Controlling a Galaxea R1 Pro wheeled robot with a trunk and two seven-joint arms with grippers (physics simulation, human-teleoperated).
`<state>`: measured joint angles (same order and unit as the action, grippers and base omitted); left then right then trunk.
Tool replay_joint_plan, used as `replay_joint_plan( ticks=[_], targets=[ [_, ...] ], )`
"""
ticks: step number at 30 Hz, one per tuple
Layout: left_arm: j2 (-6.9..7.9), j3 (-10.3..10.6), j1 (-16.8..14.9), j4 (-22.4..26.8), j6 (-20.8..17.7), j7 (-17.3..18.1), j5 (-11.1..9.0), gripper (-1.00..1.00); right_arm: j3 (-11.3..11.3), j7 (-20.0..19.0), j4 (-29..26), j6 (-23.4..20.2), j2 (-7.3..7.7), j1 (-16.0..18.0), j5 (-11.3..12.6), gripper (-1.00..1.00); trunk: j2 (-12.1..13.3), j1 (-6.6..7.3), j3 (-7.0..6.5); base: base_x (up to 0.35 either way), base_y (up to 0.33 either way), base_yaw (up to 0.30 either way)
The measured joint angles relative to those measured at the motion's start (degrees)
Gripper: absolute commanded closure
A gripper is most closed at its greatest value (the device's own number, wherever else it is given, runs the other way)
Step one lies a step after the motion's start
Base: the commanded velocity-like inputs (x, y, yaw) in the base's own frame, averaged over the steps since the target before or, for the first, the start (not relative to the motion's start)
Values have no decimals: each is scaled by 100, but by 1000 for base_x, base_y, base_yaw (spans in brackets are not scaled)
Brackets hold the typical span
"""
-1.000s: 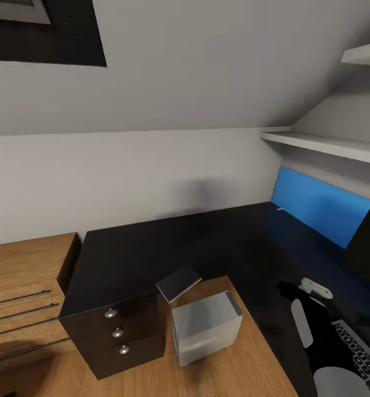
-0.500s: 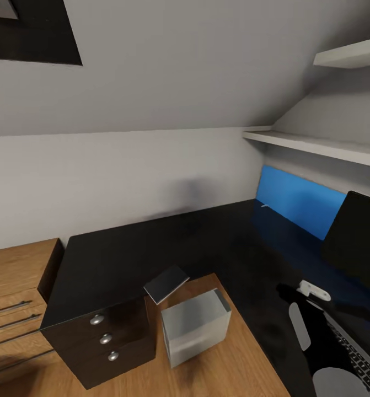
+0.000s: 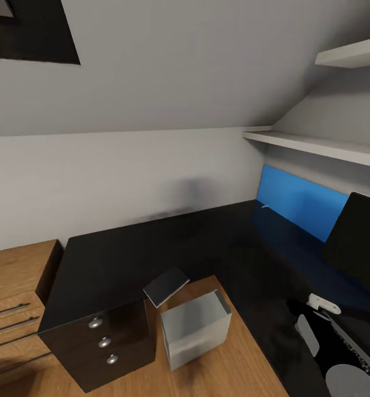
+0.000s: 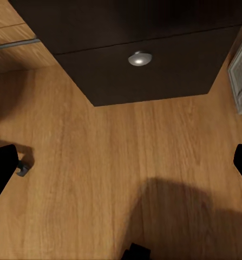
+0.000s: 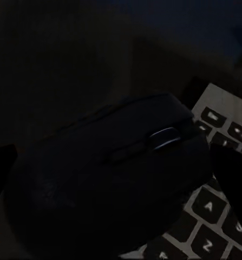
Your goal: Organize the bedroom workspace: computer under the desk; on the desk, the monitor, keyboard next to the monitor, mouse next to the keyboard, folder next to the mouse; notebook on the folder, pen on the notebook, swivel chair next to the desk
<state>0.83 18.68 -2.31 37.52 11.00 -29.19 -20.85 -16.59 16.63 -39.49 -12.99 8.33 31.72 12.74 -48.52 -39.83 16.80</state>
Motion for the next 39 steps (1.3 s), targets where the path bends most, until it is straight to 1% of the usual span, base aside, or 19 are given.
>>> replay_joint_plan(
  ticks=[2, 3, 5, 6, 7, 10, 14, 15, 16, 17, 18, 19, 21, 22, 26, 29, 31, 34, 39],
  targets=[
    [-1, 0, 0, 0, 0, 0, 0, -100, 4, -14, 145, 151, 34, 80, -7, 100, 0, 0, 0, 4, 0, 0],
    [-2, 0, 0, 0, 0, 1, 0, -100, 6, -32, 249, 260, 57, 132, -41, 100, 0, 0, 0, 3, 0, 0],
    [-3, 0, 0, 0, 0, 0, 0, -100, 8, -64, 322, 335, 72, 167, -107, 100, 0, 0, 0, 2, 0, 0],
    [-3, 1, 0, 0, -1, 1, 0, -100, 10, -146, 386, 400, 84, 196, -262, 100, 0, 0, 0, 0, 0, 0],
    [-3, 1, 0, 0, -1, 6, 0, -100, 8, -510, 462, 456, 93, 219, -612, 100, 0, 0, 0, 0, 0, 0],
    [-3, 3, 0, 1, -1, 7, 0, -100, 8, -780, 492, 475, 96, 225, -763, 100, 0, 0, 0, 0, 0, 0],
    [-4, 5, 0, -1, -1, 7, 2, -100, 14, -937, 529, 589, 99, 227, -829, 100, 0, 0, 0, 0, 0, 0],
    [-4, 6, 0, 0, -1, 7, 3, -100, 22, -1018, 606, 623, 133, 229, -887, 100, 0, 0, 0, 0, 0, 0],
    [-3, 7, 0, 1, -1, 7, 5, -100, 40, -1137, 719, 648, 195, 231, -998, 100, 0, 0, 0, 0, 0, 0],
    [-5, 8, 0, 1, -1, 7, 4, -100, 49, -1208, 779, 657, 226, 234, -1067, 100, 0, 0, 0, 0, 0, 0],
    [-4, 9, 0, 1, -1, 7, 3, -100, 69, -1433, 941, 678, 298, 240, -1280, 100, 0, 0, 1, 0, 0, 0],
    [-7, 10, 0, 1, -1, 7, 2, -100, 81, -1576, 1035, 706, 332, 250, -1435, 100, 0, 0, 1, 0, 0, 0],
    [-8, 10, 0, 1, -2, 7, 5, -100, 104, -1742, 1183, 832, 372, 276, -1704, 100, 0, 0, 0, 0, 0, 0],
    [-8, 10, 0, 1, -2, 7, 3, -100, 111, -1788, 1250, 910, 393, 283, -1808, 100, 0, 0, 1, 0, 0, 0],
    [-9, 11, 0, 2, -2, 6, 2, -100, 126, -1874, 1434, 1064, 442, 294, -2052, 100, 0, 0, 1, 0, 0, 0],
    [-11, 11, 0, 2, -2, 6, 0, -100, 135, -2025, 1479, 1096, 452, 296, -2204, 100, 0, 0, 1, 0, 0, 0],
    [-11, 12, 0, 2, -2, 9, 0, -100, 134, -2098, 1485, 1101, 454, 296, -2264, 100, 0, 0, 0, 0, 0, 0],
    [-10, 11, 0, 1, -2, 14, 0, -100, 134, -2144, 1488, 1107, 455, 297, -2297, 100, 0, 0, 1, 51, 0, 0],
    [-4, 2, 0, 1, -1, 8, 0, -100, 134, -2152, 1494, 1108, 455, 297, -2303, 100, -1, 3, 1, 240, 0, 0]
  ],
)
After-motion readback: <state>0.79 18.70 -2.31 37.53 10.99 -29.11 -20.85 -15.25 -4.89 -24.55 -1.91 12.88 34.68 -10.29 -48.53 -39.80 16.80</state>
